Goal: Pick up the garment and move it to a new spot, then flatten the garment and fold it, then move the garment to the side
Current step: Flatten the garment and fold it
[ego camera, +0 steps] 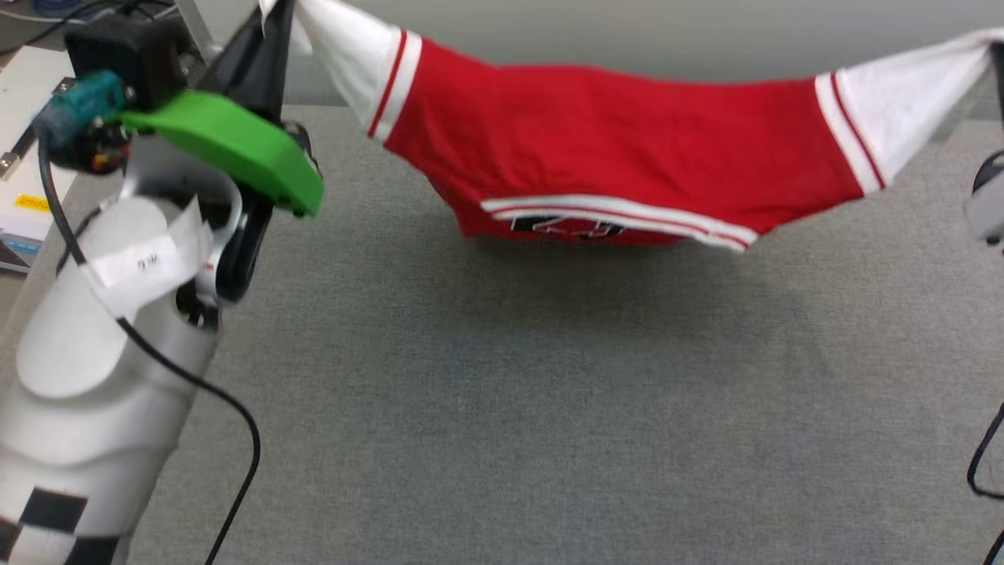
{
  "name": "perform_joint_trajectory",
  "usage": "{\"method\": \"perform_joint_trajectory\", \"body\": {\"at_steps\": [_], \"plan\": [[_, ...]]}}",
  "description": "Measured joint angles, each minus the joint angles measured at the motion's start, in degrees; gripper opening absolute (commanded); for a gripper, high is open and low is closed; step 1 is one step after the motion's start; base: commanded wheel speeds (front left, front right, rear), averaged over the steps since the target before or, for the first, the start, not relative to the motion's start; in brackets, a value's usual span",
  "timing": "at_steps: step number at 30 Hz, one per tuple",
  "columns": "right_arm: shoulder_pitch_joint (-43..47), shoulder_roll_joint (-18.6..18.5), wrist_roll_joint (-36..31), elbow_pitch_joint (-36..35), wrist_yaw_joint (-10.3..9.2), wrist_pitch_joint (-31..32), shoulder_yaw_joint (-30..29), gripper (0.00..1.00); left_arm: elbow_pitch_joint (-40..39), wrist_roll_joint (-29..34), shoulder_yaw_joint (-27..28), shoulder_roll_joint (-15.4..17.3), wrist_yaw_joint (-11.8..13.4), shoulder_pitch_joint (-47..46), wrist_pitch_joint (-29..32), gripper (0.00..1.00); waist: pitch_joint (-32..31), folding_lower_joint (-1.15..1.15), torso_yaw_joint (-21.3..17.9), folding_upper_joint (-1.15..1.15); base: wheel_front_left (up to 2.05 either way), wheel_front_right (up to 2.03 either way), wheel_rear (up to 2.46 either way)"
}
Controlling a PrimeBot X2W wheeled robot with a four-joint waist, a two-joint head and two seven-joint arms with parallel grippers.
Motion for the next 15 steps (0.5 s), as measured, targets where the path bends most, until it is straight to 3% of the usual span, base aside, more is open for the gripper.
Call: {"method": "perform_joint_trajectory", "body": {"at_steps": [8,15], "plan": [[-20.3,-1.9,-2.5,12.7,0.01,-6.2,3.6,0.00,17.5,2.6,0.5,-4.4,-3.2,-20.8,-4.0,0.00,5.2,0.00,-0.4,0.00,0.00,0.00,0.00],[-36.9,-2.5,-3.3,26.4,0.02,-12.5,8.6,0.00,31.5,4.1,1.2,-4.6,-5.4,-35.6,-6.6,0.00,10.4,0.01,-1.7,0.00,0.00,0.00,0.00]]}}
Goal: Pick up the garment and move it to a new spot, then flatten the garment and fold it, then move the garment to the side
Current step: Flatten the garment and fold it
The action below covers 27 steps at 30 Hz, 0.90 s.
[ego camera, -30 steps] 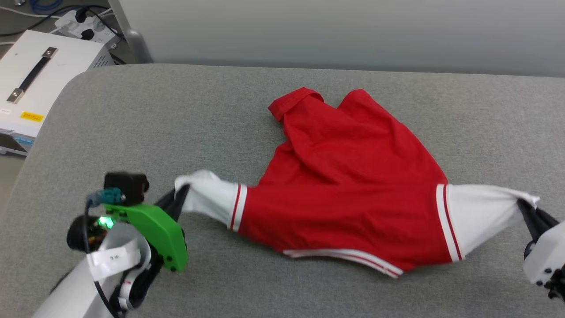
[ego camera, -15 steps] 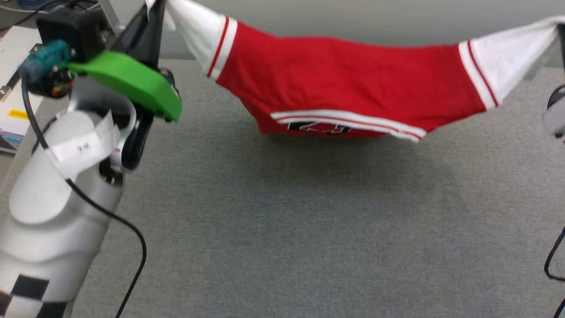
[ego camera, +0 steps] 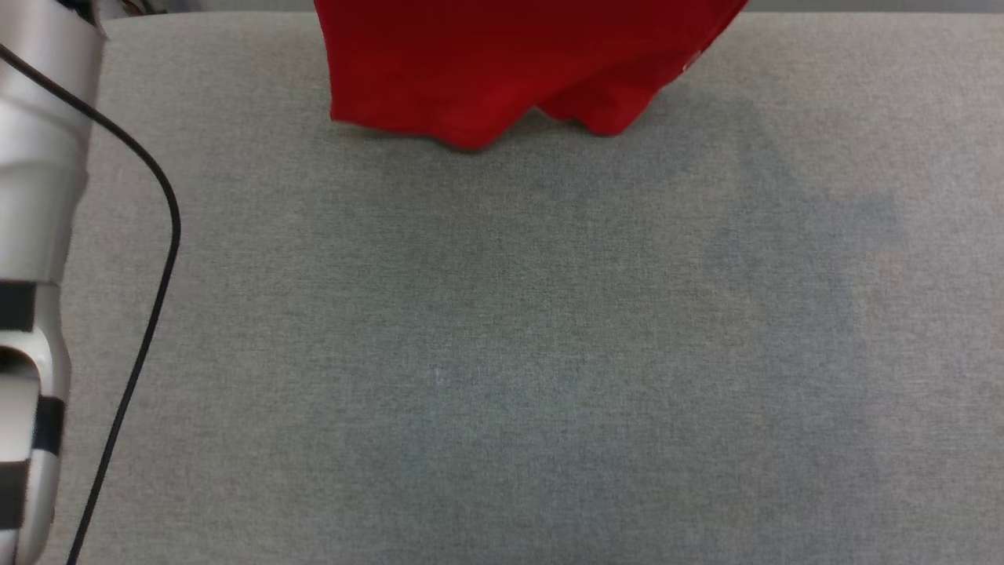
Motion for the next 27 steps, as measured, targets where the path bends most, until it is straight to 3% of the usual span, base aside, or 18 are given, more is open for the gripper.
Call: {"method": "perform_joint_trajectory", "body": {"at_steps": [13,27], "plan": [[-21.8,0.1,-2.0,21.2,0.01,-9.7,3.7,0.00,14.5,0.9,0.7,-0.6,-2.5,-14.9,-5.4,0.00,8.8,0.00,-2.6,0.00,0.00,0.00,0.00],[-24.7,2.9,2.4,36.6,0.01,-15.5,10.8,0.00,25.9,-1.0,0.1,-4.0,-6.3,-12.7,-7.9,0.00,15.8,-0.01,-3.2,0.00,0.00,0.00,0.00]]}}
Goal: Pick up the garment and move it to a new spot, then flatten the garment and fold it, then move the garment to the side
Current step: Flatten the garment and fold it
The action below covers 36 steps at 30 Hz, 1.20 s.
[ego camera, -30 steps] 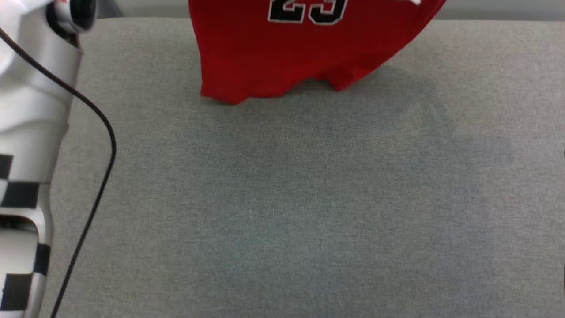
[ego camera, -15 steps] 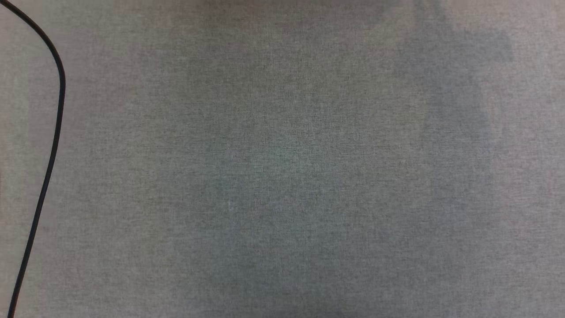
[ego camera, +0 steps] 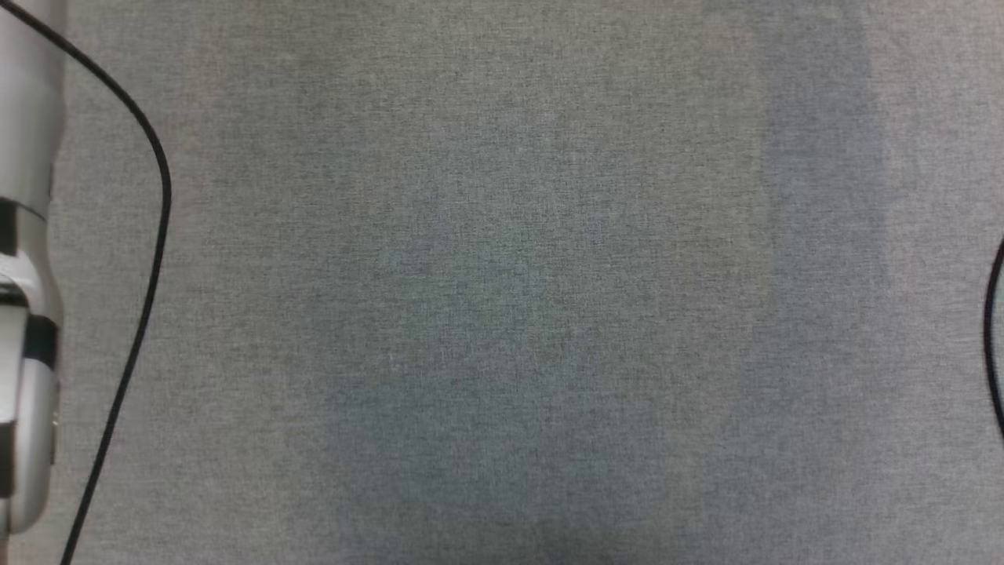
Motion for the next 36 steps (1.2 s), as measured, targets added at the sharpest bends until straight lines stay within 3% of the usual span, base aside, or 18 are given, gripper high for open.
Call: {"method": "perform_joint_trajectory", "body": {"at_steps": [8,12,17,24,36], "plan": [[8.4,2.1,7.6,3.3,0.00,-1.3,4.4,0.00,3.0,-3.3,-0.1,-0.9,-1.3,8.9,-0.5,0.00,-0.9,0.00,-0.9,0.00,0.00,0.00,0.00],[16.2,1.8,11.9,2.3,0.00,-1.5,8.0,0.00,-0.4,-5.8,-0.8,-1.7,-1.5,15.7,-0.8,0.00,-2.7,0.00,-0.6,0.00,0.00,0.00,0.00],[26.4,-1.3,17.4,-1.7,0.00,-3.0,11.8,0.00,-6.6,-8.9,-1.1,-0.8,-1.5,25.5,-1.0,0.00,-5.7,0.00,-0.1,0.00,0.00,0.00,0.00],[37.7,-5.3,22.6,-8.5,0.00,-4.3,15.5,0.00,-15.7,-8.4,3.7,2.3,-1.5,38.2,-1.1,0.00,-11.1,-0.01,0.5,0.00,0.00,0.00,0.00],[54.9,-10.9,24.7,-18.6,0.00,-0.6,16.2,0.00,-28.3,-7.6,9.8,2.2,1.1,61.5,-1.1,0.00,-20.8,-0.02,1.0,0.00,0.00,0.00,0.00]]}}
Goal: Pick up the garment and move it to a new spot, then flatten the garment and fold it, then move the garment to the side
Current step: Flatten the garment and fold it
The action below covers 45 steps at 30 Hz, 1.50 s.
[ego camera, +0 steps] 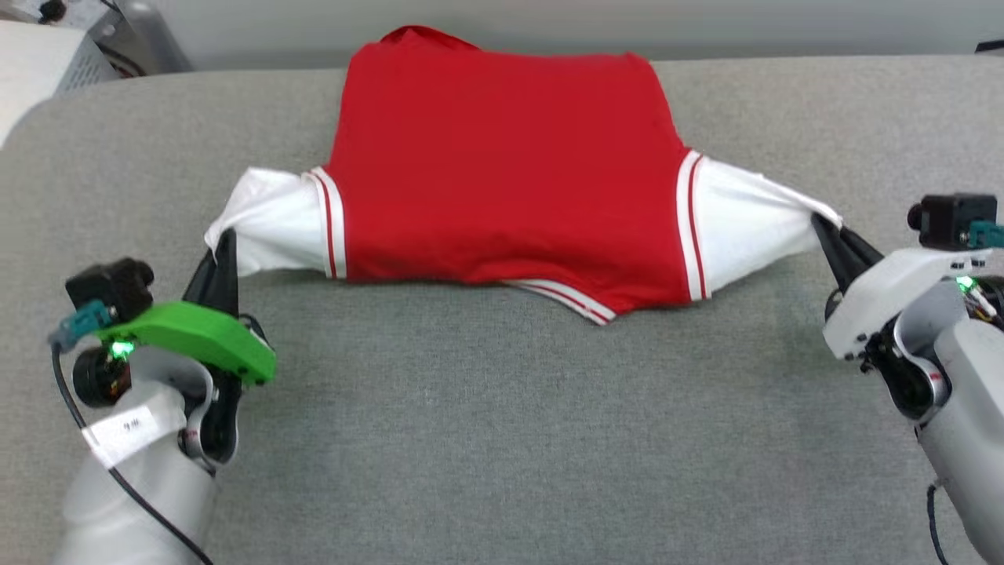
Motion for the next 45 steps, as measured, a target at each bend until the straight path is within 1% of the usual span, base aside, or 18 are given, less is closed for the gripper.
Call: {"method": "perform_joint_trajectory", "body": {"at_steps": [2,6,7,10,13,16,20,21,22,25,28,29,30,31,33,36,40,45], "plan": [[3.0,-0.8,-0.2,-1.7,0.01,0.9,-1.0,0.00,-2.4,0.0,0.1,0.1,0.7,3.3,0.0,0.00,-1.4,0.00,0.1,0.00,0.00,0.00,0.00],[9.8,-1.8,-1.6,-6.0,0.01,2.7,-4.3,0.00,-8.3,0.1,0.5,0.6,2.9,10.8,0.0,0.00,-4.2,0.00,0.4,0.00,0.00,0.00,0.00],[20.0,-1.3,-4.6,-13.1,0.02,6.2,-9.9,0.00,-16.2,0.1,0.7,2.4,6.5,20.8,1.8,0.00,-7.4,0.00,0.7,0.00,0.00,0.00,0.00],[26.4,-0.1,-6.7,-18.2,0.02,9.0,-14.0,0.00,-21.0,0.0,0.5,2.9,8.7,26.1,3.7,0.00,-8.9,0.00,0.8,0.00,0.00,0.00,0.00],[33.2,2.2,-9.4,-23.8,0.02,11.5,-18.6,0.00,-25.0,-0.1,0.4,3.4,10.7,30.5,5.4,0.00,-10.2,0.00,1.1,0.00,0.00,0.00,0.00],[40.4,5.8,-12.1,-29.5,0.02,14.4,-23.1,0.00,-27.4,-0.4,0.0,3.6,12.5,35.0,7.1,0.00,-11.4,0.00,1.5,0.00,0.00,0.00,0.00],[48.1,11.5,-15.0,-35.5,0.02,18.2,-27.6,0.00,-29.0,-0.6,-0.4,4.0,13.7,39.5,8.0,0.00,-12.6,0.00,1.9,0.00,0.00,0.00,0.00],[52.0,15.0,-17.6,-37.3,0.02,20.3,-29.5,0.00,-29.5,-0.7,-0.5,4.0,14.2,41.1,7.8,0.00,-12.8,0.00,2.3,0.00,0.00,0.00,0.00],[53.0,16.0,-18.2,-37.4,0.02,20.7,-29.6,0.00,-29.4,-0.7,-0.5,3.9,14.3,41.4,7.6,0.00,-12.8,0.00,2.4,0.00,0.00,0.00,0.00],[54.6,17.4,-19.2,-37.4,0.01,21.5,-29.6,0.00,-29.2,-0.5,-0.8,3.8,14.3,41.6,6.8,0.00,-12.7,0.00,2.7,0.00,0.00,0.00,0.00],[54.7,17.9,-19.5,-37.1,0.02,21.1,-29.5,0.00,-29.0,0.0,-1.2,3.5,14.3,41.6,5.8,0.00,-12.5,0.00,3.0,0.00,0.00,0.00,0.00],[54.6,18.0,-19.6,-37.1,0.02,20.3,-29.5,0.36,-29.1,0.3,-1.3,3.4,14.3,41.5,5.1,0.00,-12.4,0.00,3.1,0.00,0.00,0.00,0.00],[54.4,18.1,-19.6,-37.1,0.02,19.5,-29.5,0.50,-29.1,0.6,-1.5,3.4,14.3,41.4,4.8,0.00,-12.3,0.00,3.2,0.00,0.00,0.00,0.00],[54.0,18.2,-19.6,-37.3,0.01,17.9,-29.7,1.00,-29.1,0.8,-1.8,3.4,14.3,41.1,4.6,0.00,-12.2,0.00,3.4,0.00,0.00,0.00,0.00],[52.1,18.3,-19.5,-38.1,0.01,14.6,-30.4,1.00,-29.4,1.1,-2.2,3.4,14.1,40.6,4.1,0.00,-11.8,0.00,3.9,0.00,0.00,0.00,0.00],[48.5,18.3,-19.5,-39.3,0.01,11.7,-31.1,1.00,-29.9,1.6,-2.4,3.2,14.0,39.2,3.5,0.00,-11.3,0.00,4.6,0.00,0.00,0.00,0.00],[42.5,17.1,-19.9,-39.0,0.01,10.8,-34.0,1.00,-30.9,3.4,-2.7,2.8,13.5,36.2,2.5,0.00,-9.9,0.00,6.0,0.00,0.00,0.00,0.00],[30.3,13.7,-19.9,-33.5,0.01,11.9,-37.2,1.00,-32.9,4.8,-3.7,1.5,13.0,32.8,1.6,0.00,-7.5,0.00,8.1,0.00,0.00,0.00,0.00]]}}
